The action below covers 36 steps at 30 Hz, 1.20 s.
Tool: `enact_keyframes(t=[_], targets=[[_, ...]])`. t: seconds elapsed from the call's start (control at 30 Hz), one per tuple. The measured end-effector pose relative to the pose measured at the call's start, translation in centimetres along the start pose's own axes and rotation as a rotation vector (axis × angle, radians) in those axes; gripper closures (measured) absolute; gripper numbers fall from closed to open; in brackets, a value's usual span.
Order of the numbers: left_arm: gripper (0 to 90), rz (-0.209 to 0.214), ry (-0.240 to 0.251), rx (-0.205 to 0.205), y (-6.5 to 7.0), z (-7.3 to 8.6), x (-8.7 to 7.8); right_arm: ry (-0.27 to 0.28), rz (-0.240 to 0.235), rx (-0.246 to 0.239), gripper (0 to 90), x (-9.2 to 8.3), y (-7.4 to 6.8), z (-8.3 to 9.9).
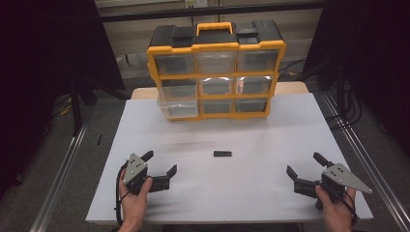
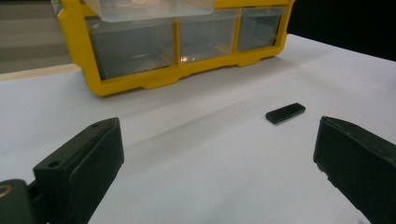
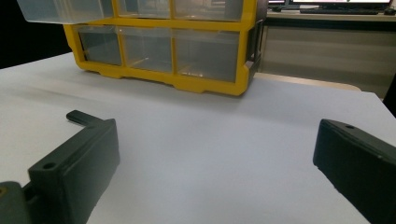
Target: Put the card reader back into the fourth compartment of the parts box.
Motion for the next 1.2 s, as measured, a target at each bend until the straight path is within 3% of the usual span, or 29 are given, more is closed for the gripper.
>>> enact_keyframes(t=[0.07, 0.23, 0.43, 0.57, 0.6, 0.67, 0.83, 0.87, 0.9, 0.93, 0.97, 1.1, 1.13, 1.2], targets=[[1.8, 0.022, 0.016, -0.005, 0.4, -0.4, 0.3, -0.001, -0.003, 0.001, 0.6, 0.0, 0.0, 0.0], [1.3, 0.058, 0.007, 0.039, 1.2, -1.0, 0.6, -0.002, 0.006, 0.002, 0.9, 0.0, 0.0, -0.1], [2.6, 0.092, -0.011, 0.041, 1.3, -1.3, 1.2, -0.003, -0.008, -0.015, 1.2, 0.2, -0.4, -0.1], [5.4, 0.148, -0.013, 0.066, 1.4, -1.4, 2.1, -0.004, -0.012, -0.014, 1.2, 0.3, -0.4, -0.1], [5.4, 0.172, -0.003, 0.048, 1.5, -1.5, 2.3, -0.003, -0.010, -0.014, 1.2, 0.3, -0.4, -0.1], [10.2, 0.196, -0.027, 0.072, 1.7, -1.7, 2.7, -0.002, -0.011, -0.014, 1.1, 0.3, -0.3, -0.1], [6.8, 0.202, -0.075, 0.157, 2.9, -2.0, 3.7, 0.006, -0.025, -0.014, 0.8, 0.2, -0.5, -0.2], [6.8, 0.202, -0.075, 0.157, 2.9, -2.0, 3.7, 0.006, -0.025, -0.014, 0.8, 0.2, -0.5, -0.2], [6.3, 0.247, -0.096, 0.137, 3.3, -2.1, 4.1, 0.003, -0.030, -0.018, 0.7, 0.3, -0.6, -0.2], [5.0, 0.247, -0.096, 0.137, 3.3, -2.1, 4.1, 0.003, -0.030, -0.018, 0.7, 0.3, -0.6, -0.2], [3.9, 0.293, -0.090, 0.119, 3.6, -2.5, 4.3, 0.008, -0.037, -0.014, 0.6, 0.2, -0.6, -0.2], [3.8, 0.315, -0.102, 0.123, 3.8, -3.0, 4.8, 0.009, -0.036, -0.014, 0.5, 0.3, -0.6, -0.2], [2.9, 0.292, -0.117, 0.121, 3.9, -3.2, 5.2, 0.005, -0.037, -0.014, 0.5, 0.3, -0.6, -0.2], [3.2, 0.293, -0.132, 0.127, 3.9, -3.2, 5.5, 0.006, -0.037, -0.014, 0.5, 0.3, -0.6, -0.2]])
Point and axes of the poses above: each handheld gripper's, and its own axes: x roughly forward along the jaws, z roughly out of its underside, y roughly to its right, the point moved 4 cm from there along x, roughly forward along the jaws, and after that the axes turned 2 degrees about -y, right-handed, at the moved point
